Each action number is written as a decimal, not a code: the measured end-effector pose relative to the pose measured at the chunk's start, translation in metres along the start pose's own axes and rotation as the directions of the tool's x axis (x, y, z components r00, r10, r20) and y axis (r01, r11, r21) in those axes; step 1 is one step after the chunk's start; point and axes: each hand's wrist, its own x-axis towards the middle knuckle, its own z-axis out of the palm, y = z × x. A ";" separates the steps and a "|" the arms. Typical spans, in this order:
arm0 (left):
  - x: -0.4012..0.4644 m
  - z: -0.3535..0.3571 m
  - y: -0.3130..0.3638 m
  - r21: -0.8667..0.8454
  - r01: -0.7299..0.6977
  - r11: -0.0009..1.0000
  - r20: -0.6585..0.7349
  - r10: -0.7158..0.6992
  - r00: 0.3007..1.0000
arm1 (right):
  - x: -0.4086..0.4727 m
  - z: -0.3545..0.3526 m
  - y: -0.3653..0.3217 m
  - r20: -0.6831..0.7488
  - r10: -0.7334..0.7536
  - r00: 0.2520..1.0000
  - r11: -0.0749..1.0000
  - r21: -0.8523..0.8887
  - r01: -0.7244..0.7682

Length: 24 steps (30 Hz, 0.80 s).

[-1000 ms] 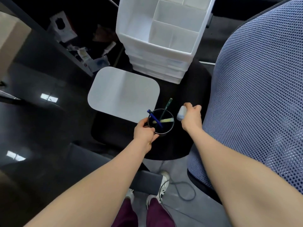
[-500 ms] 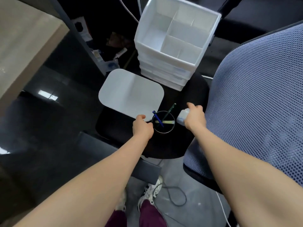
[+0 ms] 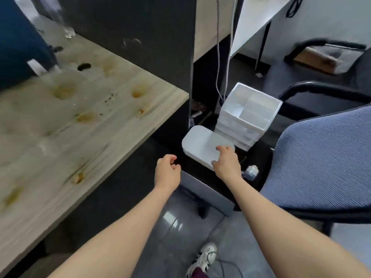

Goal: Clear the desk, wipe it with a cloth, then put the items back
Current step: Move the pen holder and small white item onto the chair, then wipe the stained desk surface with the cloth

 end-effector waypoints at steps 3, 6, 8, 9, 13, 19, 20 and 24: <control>-0.032 -0.086 -0.035 -0.028 0.021 0.999 -0.106 -0.024 0.994 | -0.059 0.019 -0.071 0.026 -0.121 0.992 0.992 0.022 0.121; -0.063 -0.171 -0.074 -0.064 0.057 0.996 -0.225 -0.070 0.972 | -0.117 0.044 -0.143 0.060 -0.253 0.966 0.967 0.002 0.254; -0.085 -0.228 -0.101 -0.073 0.089 0.993 -0.320 -0.108 0.941 | -0.152 0.063 -0.192 0.078 -0.333 0.940 0.942 -0.014 0.335; -0.096 -0.254 -0.114 -0.067 0.112 0.991 -0.361 -0.128 0.924 | -0.167 0.073 -0.213 0.092 -0.367 0.926 0.929 -0.015 0.370; -0.141 -0.351 -0.171 -0.092 0.222 0.971 -0.503 -0.237 0.831 | -0.231 0.116 -0.304 0.186 -0.501 0.845 0.863 0.042 0.503; -0.195 -0.453 -0.255 -0.198 0.350 0.915 -0.641 -0.392 0.660 | -0.300 0.190 -0.417 0.342 -0.654 0.674 0.731 0.058 0.680; -0.202 -0.466 -0.270 -0.215 0.367 0.905 -0.655 -0.413 0.633 | -0.309 0.205 -0.433 0.368 -0.672 0.643 0.707 0.062 0.705; -0.228 -0.506 -0.326 -0.287 0.451 0.845 -0.683 -0.511 0.522 | -0.344 0.265 -0.491 0.494 -0.718 0.490 0.606 0.099 0.789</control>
